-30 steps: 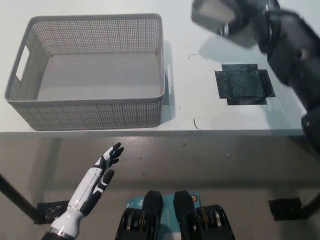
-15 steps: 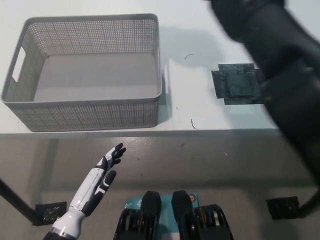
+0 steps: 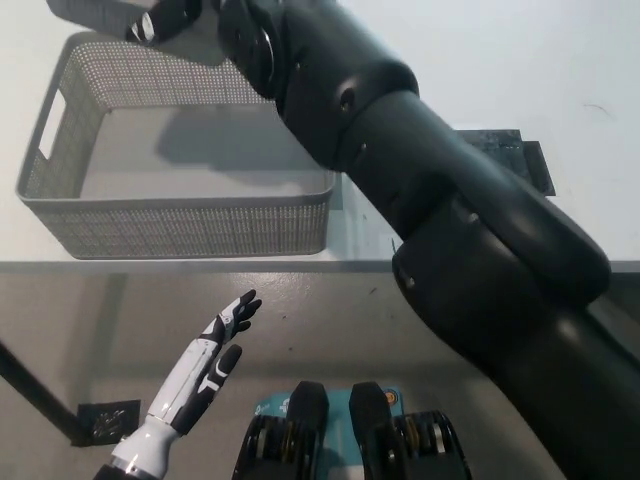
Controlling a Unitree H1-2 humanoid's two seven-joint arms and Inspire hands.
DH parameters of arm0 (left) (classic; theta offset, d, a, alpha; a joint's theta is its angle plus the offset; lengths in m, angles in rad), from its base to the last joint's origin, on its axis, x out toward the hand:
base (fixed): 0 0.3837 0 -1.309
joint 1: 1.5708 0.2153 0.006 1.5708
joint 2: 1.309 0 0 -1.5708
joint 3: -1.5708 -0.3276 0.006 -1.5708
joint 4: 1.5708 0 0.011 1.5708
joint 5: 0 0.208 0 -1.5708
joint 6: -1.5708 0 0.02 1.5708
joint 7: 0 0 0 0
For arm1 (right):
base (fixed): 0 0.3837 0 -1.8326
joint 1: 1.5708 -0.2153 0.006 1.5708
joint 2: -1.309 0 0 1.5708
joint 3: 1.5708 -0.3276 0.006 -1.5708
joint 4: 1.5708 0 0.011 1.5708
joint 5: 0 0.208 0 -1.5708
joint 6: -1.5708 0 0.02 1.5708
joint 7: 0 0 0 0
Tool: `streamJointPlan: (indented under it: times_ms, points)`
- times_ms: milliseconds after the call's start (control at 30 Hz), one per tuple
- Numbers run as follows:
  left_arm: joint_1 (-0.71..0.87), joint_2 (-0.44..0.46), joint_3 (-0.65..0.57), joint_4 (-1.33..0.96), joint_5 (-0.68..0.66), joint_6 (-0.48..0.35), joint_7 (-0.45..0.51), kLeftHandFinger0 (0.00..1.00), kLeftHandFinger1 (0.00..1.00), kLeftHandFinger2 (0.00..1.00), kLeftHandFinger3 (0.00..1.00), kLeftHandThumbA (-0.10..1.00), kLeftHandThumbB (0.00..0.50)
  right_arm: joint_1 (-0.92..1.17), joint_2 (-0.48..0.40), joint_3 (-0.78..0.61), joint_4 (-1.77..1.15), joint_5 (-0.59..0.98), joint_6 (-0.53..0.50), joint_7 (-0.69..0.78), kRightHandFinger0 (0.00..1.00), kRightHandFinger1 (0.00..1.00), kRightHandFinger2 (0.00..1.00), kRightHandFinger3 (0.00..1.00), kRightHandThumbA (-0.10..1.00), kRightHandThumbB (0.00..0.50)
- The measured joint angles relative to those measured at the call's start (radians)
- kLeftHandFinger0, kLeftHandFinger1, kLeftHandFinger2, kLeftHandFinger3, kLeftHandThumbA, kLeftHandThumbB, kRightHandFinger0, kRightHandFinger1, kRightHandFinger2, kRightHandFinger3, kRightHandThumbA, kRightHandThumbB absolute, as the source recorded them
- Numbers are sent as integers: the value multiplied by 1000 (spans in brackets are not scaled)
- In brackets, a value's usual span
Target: Use the right hand to pick up a small rectangular container and put it into a bigger container on the left side
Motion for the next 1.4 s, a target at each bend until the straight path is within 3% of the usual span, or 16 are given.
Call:
streamJointPlan:
  times_ms: [33,67,100,233,433,733,767,867,933,967,1000,1033,1100,1233,1267,1400]
  points:
    - [0,0,0,0,0,0,0,1000,1000,1000,1000,1000,426,3,0,4,4,-1,9,10,976,1000,1000,1000,505,435]
    - [-1,0,-1,0,0,1,0,1000,1000,1000,1000,1000,428,5,0,9,14,-2,26,33,1000,1000,1000,1000,579,475]
    - [-2,0,-1,0,0,1,0,1000,1000,1000,1000,1000,428,6,0,16,22,-2,48,65,1000,1000,1000,1000,623,499]
    - [-4,0,-1,-2,1,4,0,1000,1000,1000,1000,1000,430,7,-1,41,30,-7,104,146,1000,1000,1000,1000,763,500]
    - [-23,13,0,-2,3,9,0,1000,1000,1000,1000,1000,426,6,-11,49,29,-7,140,230,1000,1000,1000,1000,864,500]
    - [-41,22,-4,-2,5,12,0,1000,1000,1000,1000,1000,428,3,-26,23,26,10,137,290,1000,1000,1000,1000,894,500]
    - [-40,22,-4,-2,7,13,0,1000,1000,1000,1000,1000,429,3,-27,6,23,18,128,290,1000,1000,1000,1000,986,500]
    - [-41,22,-4,-2,9,14,0,1000,1000,1000,1000,1000,426,-3,-40,-23,13,33,91,282,1000,1000,1000,1000,1000,500]
    - [-41,22,-4,-2,9,15,-1,1000,1000,1000,1000,1000,424,-17,-63,-51,1,47,52,266,1000,1000,1000,1000,1000,455]
    - [-41,22,-4,-2,9,16,-1,1000,1000,1000,1000,1000,424,-25,-76,-60,-7,50,38,261,1000,1000,1000,1000,930,422]
    - [-41,23,-4,-2,9,16,-1,1000,1000,1000,1000,1000,422,-37,-97,-75,-21,58,19,257,1000,1000,1000,1000,897,437]
    - [-41,24,-4,-2,8,17,-2,1000,1000,1000,1000,1000,404,-48,-119,-93,-36,67,2,254,1000,1000,1000,1000,944,390]
    - [-41,27,-3,-2,8,17,-4,1000,1000,1000,1000,1000,400,-66,-175,-128,-90,83,-32,250,1000,1000,1000,1000,922,358]
    - [-40,28,-4,5,7,17,-5,1000,1000,1000,1000,1000,397,-37,-267,-170,-264,92,-45,254,1000,1000,1000,1000,1000,365]
    - [-40,28,-4,7,7,17,-5,1000,1000,1000,1000,1000,415,-29,-275,-176,-286,93,-44,256,1000,1000,1000,1000,1000,339]
    - [-40,25,-5,14,8,18,-5,1000,1000,1000,1000,1000,409,94,-325,-220,-456,112,-41,268,1000,1000,1000,1000,1000,296]
